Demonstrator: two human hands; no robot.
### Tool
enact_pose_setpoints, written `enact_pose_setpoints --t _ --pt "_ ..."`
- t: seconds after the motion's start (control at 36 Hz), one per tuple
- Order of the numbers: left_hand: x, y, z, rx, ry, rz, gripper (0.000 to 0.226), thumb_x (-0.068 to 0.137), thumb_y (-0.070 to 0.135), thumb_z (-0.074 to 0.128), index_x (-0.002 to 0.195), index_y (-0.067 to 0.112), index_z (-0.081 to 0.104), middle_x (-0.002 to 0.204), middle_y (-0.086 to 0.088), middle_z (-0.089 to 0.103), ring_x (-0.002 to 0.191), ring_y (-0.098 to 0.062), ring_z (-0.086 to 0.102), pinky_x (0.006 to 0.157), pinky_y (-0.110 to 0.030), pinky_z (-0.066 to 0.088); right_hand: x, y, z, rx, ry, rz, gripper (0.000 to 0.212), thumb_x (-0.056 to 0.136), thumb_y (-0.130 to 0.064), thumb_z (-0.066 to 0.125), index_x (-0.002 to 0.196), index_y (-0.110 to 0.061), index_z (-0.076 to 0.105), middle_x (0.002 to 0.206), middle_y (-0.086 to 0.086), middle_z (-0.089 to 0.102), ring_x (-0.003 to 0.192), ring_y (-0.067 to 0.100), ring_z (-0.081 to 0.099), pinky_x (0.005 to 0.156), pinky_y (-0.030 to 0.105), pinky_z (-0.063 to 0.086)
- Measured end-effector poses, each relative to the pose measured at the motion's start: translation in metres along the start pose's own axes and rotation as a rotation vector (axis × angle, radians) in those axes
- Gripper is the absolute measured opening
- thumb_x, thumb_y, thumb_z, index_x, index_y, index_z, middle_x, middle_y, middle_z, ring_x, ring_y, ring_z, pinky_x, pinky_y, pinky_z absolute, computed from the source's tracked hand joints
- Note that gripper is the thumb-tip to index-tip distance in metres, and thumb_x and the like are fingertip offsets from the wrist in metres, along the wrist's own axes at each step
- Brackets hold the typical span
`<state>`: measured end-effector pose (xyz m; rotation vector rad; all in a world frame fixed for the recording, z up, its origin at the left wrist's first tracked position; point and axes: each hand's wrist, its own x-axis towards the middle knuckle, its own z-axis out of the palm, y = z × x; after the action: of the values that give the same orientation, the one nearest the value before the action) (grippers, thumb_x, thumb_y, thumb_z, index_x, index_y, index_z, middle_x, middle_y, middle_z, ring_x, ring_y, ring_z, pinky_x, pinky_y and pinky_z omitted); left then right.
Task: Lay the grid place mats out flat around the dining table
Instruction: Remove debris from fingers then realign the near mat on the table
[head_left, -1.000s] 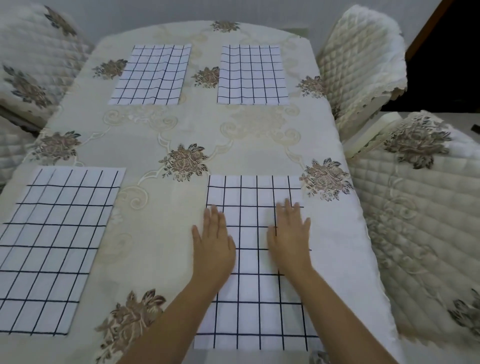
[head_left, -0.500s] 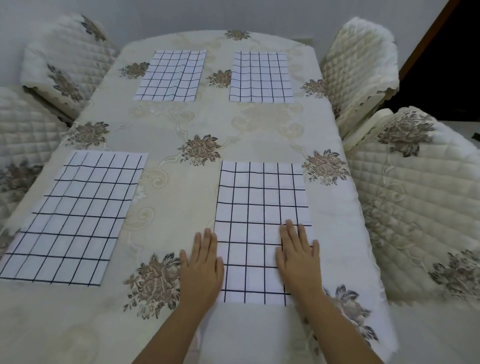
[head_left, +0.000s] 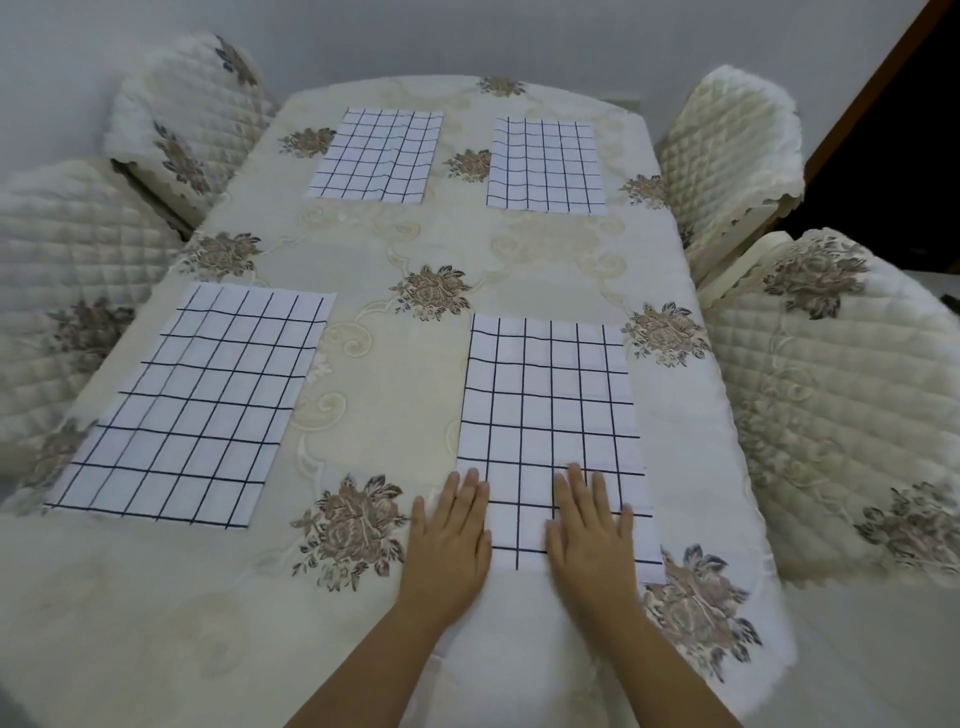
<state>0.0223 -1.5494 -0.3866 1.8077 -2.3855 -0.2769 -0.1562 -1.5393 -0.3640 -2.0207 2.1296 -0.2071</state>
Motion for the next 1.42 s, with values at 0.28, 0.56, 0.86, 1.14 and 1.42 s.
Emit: enact_pose_setpoints --t 0.28,0.56,0.86,1.14,1.42 --pt "-0.003 -0.031 -0.030 -0.227 -0.132 0.066 0.052 0.090 0.031 0.025 0.137 0.019 0.043 0.153 0.007 0.023 0.141 -0.012 0.024 0.108 -0.036 0.035 0.008 0.017 -0.014 -0.104 -0.011 0.190 0.048 0.086 -0.026 0.030 0.117 -0.003 0.059 0.128 0.020 0.058 0.119 0.042 0.052 0.079 0.067 0.044" --pt "-0.003 -0.143 -0.094 -0.262 -0.017 -0.028 0.034 0.081 0.025 0.042 0.089 0.009 0.072 0.104 -0.013 0.070 0.090 -0.027 0.069 0.074 -0.038 0.056 0.028 -0.184 -0.009 0.429 -0.037 0.111 0.027 0.090 -0.011 0.044 0.111 -0.007 0.060 0.111 0.006 0.056 0.098 0.022 0.057 0.076 0.026 0.044" --pt "-0.028 -0.273 -0.127 -0.063 -0.119 -0.057 0.036 0.080 0.022 0.057 0.112 0.007 0.064 0.127 -0.014 0.058 0.118 -0.028 0.056 0.093 -0.043 0.047 0.059 -0.323 0.018 0.881 -0.320 0.578 0.007 0.090 -0.019 0.047 0.096 -0.016 0.050 0.087 0.005 0.057 0.078 0.021 0.054 0.066 0.026 0.041" --pt "-0.029 -0.281 -0.132 -0.066 -0.325 -0.041 0.052 0.094 0.045 0.038 0.139 0.020 0.033 0.155 -0.001 0.016 0.142 -0.019 0.012 0.116 -0.034 0.016 0.070 -0.354 0.022 0.853 -0.392 0.637 0.028 0.083 -0.013 0.057 0.061 -0.011 0.039 0.059 0.003 0.040 0.059 0.020 0.042 0.056 0.027 0.031" --pt "-0.027 -0.280 -0.129 -0.007 -0.454 0.032 0.075 0.091 0.050 0.043 0.148 0.021 0.003 0.157 -0.001 -0.009 0.144 -0.026 -0.013 0.115 -0.049 -0.001 0.063 -0.352 0.029 0.607 -0.274 0.639 0.022 0.088 -0.017 0.050 0.067 -0.008 0.048 0.068 0.006 0.050 0.070 0.020 0.048 0.058 0.023 0.032"
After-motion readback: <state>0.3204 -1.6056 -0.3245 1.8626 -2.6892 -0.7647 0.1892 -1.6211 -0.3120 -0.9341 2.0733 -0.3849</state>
